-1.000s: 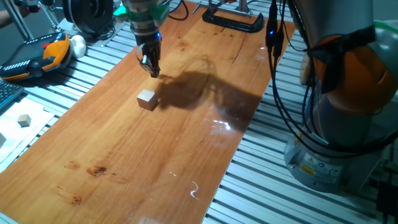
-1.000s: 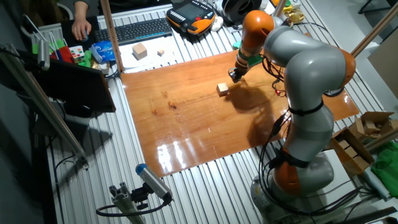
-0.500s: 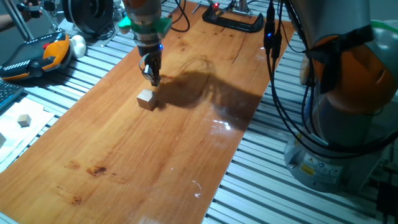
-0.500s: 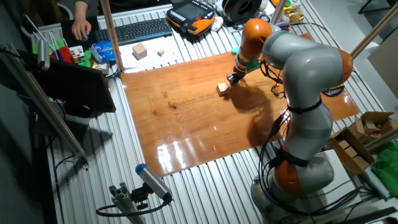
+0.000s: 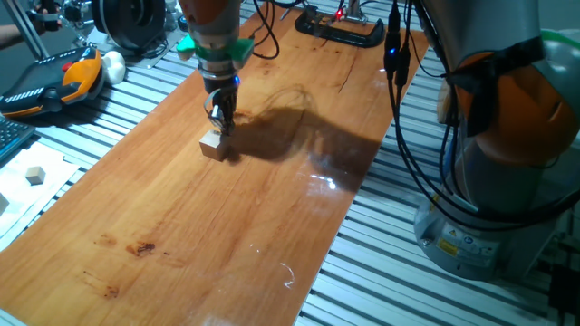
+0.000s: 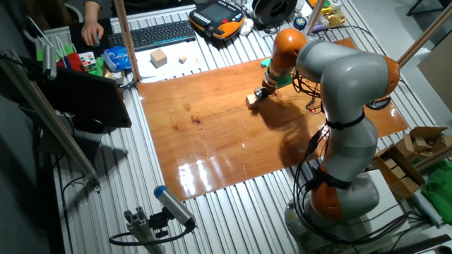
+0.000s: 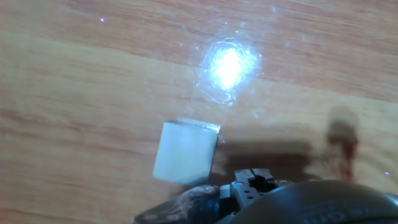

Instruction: Approach and touch the side of the small block

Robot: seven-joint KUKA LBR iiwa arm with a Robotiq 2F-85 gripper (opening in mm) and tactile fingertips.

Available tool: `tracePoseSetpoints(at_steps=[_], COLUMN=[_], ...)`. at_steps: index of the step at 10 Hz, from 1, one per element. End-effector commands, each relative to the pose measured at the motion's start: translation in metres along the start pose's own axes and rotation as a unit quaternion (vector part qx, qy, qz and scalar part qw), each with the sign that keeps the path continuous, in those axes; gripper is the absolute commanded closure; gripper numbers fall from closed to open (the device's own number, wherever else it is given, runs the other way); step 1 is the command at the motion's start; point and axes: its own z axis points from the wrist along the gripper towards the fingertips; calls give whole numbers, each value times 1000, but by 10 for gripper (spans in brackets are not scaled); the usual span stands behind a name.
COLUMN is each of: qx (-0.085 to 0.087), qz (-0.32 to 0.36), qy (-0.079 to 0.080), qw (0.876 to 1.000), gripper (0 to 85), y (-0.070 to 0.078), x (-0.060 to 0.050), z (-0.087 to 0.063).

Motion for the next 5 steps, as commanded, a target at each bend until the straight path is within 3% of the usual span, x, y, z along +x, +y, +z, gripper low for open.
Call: tracePoseSetpoints(at_steps=[1, 4, 5], qx=[0, -1, -12], qz=[4, 0, 1], qy=[-1, -1, 7], qw=[1000, 1000, 1000], gripper=[843, 843, 843], y=[4, -1, -1], x=[1, 3, 5], z=[1, -1, -3])
